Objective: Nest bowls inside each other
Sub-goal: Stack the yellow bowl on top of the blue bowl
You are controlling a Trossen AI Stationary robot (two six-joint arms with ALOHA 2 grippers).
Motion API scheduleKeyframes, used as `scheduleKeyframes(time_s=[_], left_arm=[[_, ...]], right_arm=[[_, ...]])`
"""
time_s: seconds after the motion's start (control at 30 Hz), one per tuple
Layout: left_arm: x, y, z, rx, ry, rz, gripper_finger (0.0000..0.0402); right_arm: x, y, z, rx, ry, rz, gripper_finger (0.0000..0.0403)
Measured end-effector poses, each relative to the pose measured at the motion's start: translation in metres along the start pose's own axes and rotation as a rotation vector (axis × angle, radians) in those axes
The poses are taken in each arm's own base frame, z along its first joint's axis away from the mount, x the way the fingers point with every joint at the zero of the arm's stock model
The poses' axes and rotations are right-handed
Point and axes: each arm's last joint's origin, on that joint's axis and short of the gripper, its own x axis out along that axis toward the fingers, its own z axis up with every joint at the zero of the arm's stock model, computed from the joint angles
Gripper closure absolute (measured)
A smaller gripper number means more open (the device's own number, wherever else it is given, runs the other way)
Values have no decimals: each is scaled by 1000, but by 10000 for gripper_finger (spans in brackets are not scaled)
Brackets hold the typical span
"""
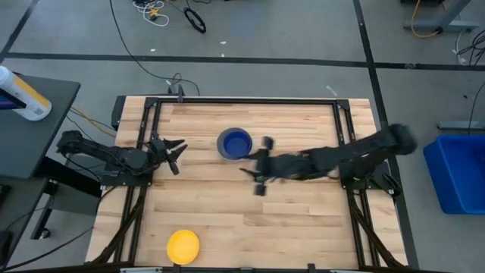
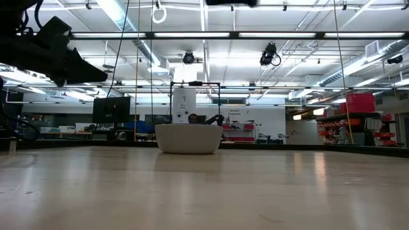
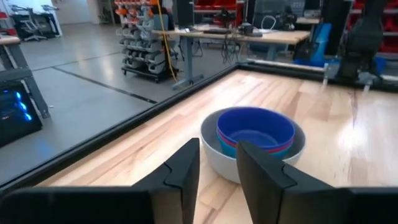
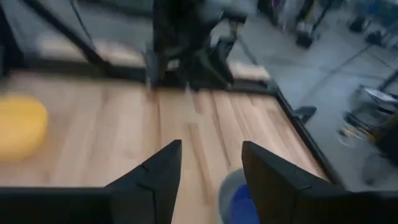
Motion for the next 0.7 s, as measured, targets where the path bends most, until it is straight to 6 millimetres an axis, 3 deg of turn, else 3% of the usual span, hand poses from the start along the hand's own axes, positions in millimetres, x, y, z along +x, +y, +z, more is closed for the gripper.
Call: scheduleKeyframes(time_s=[0.2,0.33,0.5,0.57,0.7], left_arm=[[2,-2,-4,29,32,16,282],[3,-2,-4,35,30,47,282],[3,-1,-3,42,18,68,280],[3,-1,-3,48,12,76,281],[3,-1,-3,51,9,90,282]], right_arm=[[-56,-25,-100,201,-302,47,232],[-90,-41,-150,364,-430,-26,233],[-116,-50,-195,385,-533,-48,235],[-122,-47,-209,426,-529,75,236],[-134,-41,-224,321,-534,339,237]])
